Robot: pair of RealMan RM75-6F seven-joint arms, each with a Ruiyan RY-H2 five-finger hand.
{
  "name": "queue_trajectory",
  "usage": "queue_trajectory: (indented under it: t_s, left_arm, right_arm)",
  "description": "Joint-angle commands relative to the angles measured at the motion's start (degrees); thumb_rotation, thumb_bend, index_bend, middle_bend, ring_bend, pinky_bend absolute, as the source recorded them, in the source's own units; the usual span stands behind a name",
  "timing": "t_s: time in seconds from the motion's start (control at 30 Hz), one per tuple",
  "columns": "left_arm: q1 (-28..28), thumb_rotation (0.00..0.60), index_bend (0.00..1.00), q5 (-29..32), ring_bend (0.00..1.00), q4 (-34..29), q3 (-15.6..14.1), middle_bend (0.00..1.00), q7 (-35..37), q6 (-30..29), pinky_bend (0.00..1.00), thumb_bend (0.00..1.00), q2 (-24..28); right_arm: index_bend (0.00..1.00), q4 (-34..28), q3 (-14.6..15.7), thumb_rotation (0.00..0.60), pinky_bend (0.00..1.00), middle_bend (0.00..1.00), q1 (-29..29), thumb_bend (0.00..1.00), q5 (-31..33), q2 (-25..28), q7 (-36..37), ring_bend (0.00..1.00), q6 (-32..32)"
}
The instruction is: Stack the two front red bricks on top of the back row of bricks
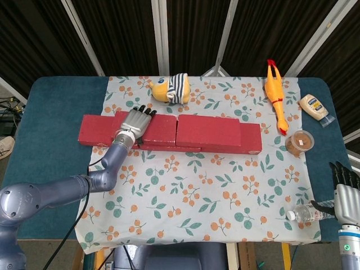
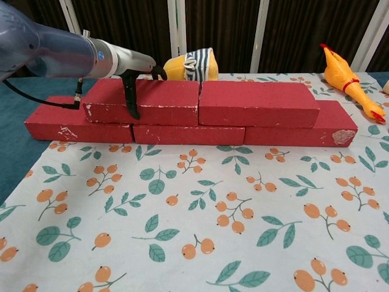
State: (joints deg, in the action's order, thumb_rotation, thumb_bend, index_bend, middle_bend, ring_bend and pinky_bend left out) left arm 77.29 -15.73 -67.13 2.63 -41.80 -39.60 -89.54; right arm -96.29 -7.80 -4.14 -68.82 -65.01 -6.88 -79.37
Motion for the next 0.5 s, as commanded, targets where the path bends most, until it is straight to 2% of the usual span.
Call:
queue_trajectory:
  t_s: [0.03, 0.5]
  left_arm:
    - [0.1, 0.600, 0.03, 0.3, 0.03, 0.0, 0.0, 0.06, -0.3, -0.1, 0.17, 0.00, 0.0]
    - [1.3, 0.600, 0.01, 5.2, 0.00, -2.2, -0.5, 0.05, -3.6, -1.2, 0.17, 0.00, 1.0]
  right_arm:
    - [0.00, 0.0, 0.0, 0.600, 0.00, 0.00, 0.0, 0.10, 0.1, 0.0, 0.0, 0.00, 0.1]
    - [0.00, -0.4, -0.1, 0.600, 0.00, 0.00, 0.0, 0.10, 0.8, 0.3, -0.5, 0.00, 0.2]
